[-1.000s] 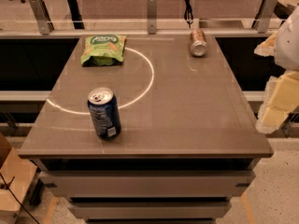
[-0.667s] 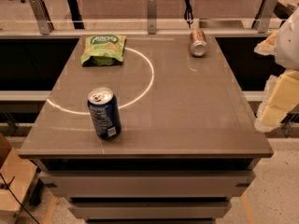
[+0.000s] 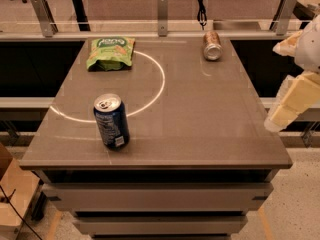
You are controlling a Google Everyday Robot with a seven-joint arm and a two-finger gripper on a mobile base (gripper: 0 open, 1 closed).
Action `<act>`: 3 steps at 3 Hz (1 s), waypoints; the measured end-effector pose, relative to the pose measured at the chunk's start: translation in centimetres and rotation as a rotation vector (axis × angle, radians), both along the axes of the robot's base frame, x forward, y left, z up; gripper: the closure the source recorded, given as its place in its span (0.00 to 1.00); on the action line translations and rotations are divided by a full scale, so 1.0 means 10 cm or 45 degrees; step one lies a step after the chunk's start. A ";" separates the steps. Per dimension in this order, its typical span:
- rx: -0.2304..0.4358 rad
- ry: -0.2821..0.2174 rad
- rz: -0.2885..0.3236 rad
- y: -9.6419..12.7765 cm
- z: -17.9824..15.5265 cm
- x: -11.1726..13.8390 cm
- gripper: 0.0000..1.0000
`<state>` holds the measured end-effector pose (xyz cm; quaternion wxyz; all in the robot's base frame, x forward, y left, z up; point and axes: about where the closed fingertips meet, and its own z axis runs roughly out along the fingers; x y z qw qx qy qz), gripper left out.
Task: Move orange can near green rice chip bag
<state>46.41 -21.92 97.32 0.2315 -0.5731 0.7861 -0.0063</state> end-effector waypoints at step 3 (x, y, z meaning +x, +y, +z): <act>0.296 -0.014 -0.087 0.06 -0.09 0.44 0.00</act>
Offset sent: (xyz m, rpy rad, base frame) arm 0.0456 -0.0010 -0.0182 0.2610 0.0070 -0.1262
